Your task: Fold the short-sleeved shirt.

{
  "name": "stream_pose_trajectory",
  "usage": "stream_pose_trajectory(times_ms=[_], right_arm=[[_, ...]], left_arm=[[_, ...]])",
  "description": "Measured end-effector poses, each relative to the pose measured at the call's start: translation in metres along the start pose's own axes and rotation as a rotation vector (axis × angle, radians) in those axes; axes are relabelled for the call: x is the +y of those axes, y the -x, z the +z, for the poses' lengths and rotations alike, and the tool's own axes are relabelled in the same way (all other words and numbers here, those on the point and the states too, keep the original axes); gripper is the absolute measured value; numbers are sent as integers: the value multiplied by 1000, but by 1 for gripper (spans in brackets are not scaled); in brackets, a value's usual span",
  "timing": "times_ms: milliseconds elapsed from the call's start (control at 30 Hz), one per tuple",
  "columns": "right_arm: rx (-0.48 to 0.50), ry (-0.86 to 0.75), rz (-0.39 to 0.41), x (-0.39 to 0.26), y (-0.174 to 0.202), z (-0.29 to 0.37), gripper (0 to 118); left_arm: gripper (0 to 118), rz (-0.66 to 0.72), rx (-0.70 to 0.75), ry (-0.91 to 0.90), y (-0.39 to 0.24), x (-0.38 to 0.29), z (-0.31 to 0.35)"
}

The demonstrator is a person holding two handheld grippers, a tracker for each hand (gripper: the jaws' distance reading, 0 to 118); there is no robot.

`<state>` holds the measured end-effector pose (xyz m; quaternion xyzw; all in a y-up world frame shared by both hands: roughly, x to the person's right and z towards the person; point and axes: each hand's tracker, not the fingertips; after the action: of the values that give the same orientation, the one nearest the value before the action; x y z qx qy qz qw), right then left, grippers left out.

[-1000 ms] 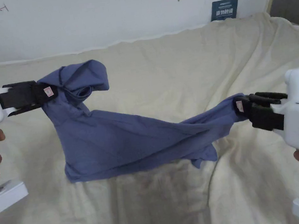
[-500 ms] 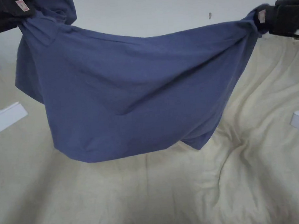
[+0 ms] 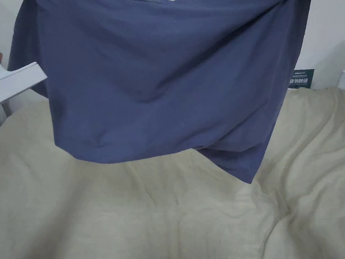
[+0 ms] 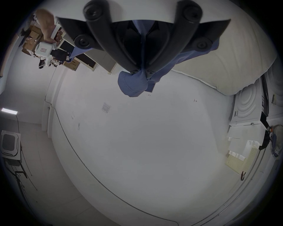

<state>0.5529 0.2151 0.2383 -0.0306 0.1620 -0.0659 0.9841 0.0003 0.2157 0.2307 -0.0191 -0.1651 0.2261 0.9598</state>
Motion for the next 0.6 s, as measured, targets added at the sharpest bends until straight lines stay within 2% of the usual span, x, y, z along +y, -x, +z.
stream_pose_trajectory(times_ms=[100,333,600], right_arm=[[-18,13,19,11,-12,-36,5],[-42,37,6,8,-58,-127,5],[-95,112,7,-60,-112,-208,5]], left_arm=[[3,52,-8,-10,12,1,-37],[3,61,9,-10,46,-22,-140],[3,79,19,-13,97,-96,-229]])
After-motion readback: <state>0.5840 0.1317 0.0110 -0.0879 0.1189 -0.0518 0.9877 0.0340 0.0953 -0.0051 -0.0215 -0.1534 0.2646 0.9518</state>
